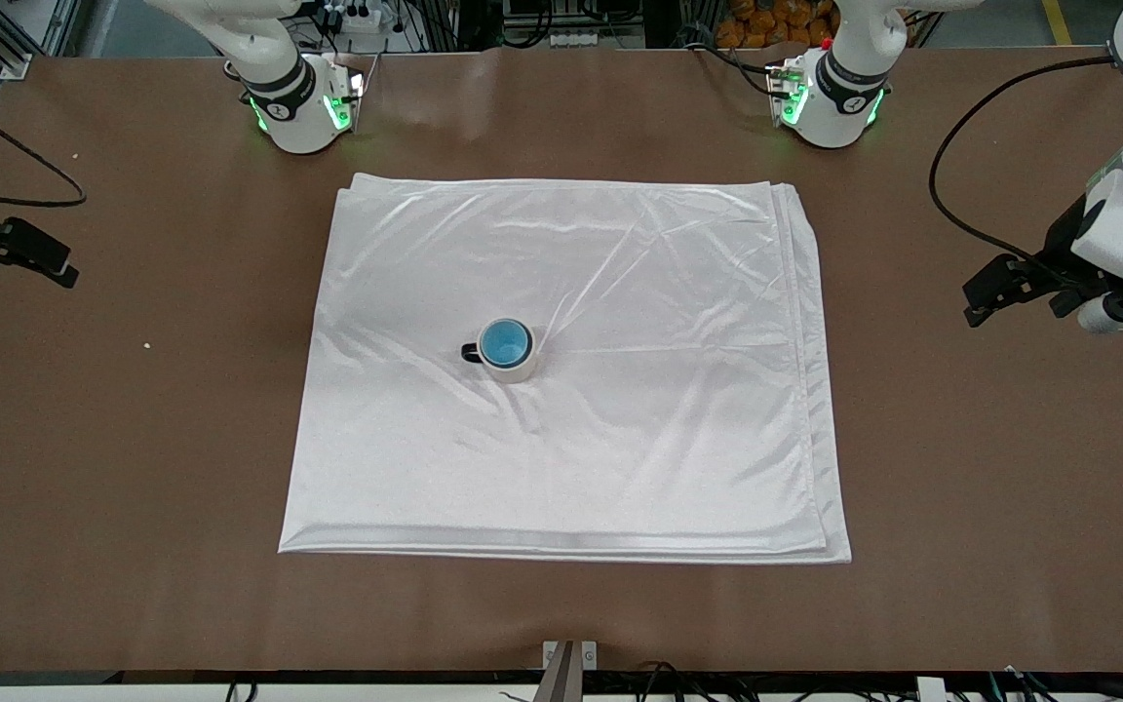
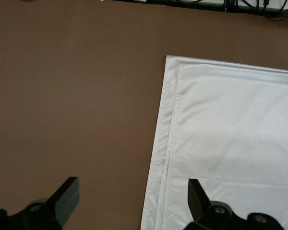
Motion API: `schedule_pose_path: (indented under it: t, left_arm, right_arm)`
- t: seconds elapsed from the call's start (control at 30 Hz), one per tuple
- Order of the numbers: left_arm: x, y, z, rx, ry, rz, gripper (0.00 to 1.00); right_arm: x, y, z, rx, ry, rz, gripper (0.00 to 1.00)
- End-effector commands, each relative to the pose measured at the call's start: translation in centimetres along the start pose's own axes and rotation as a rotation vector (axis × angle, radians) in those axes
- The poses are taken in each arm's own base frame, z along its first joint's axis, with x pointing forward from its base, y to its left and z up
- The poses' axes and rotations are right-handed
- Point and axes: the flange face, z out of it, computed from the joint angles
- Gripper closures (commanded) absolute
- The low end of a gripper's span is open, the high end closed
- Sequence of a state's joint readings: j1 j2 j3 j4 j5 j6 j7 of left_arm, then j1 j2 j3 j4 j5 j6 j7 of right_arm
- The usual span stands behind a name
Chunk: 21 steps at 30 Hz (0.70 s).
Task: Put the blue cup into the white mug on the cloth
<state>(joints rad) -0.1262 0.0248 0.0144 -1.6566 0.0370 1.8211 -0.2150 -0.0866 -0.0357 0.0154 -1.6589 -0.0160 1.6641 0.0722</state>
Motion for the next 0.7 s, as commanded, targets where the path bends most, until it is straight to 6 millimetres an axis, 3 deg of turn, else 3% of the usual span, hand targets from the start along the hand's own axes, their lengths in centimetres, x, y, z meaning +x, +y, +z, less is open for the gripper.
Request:
schedule_pose_path:
  t: [0.0,0.27,0.67]
  left_arm:
    - [-0.2,-1.2,-0.1,-0.02,-0.006,0.011,0.0]
    - [0.2,-1.9,-0.7,-0.021,0.008,0.048,0.0]
    - [0.3,-0.1,-1.3,-0.015,0.024,0.066,0.0]
  right_arm:
    - [0.5,0.3,-0.3,0.019,-0.002,0.009,0.0]
    - [0.5,0.3,-0.2,0.019,-0.004,0.01,0.0]
    - [0.6,0.6,-0.1,0.018,-0.005,0.013,0.0]
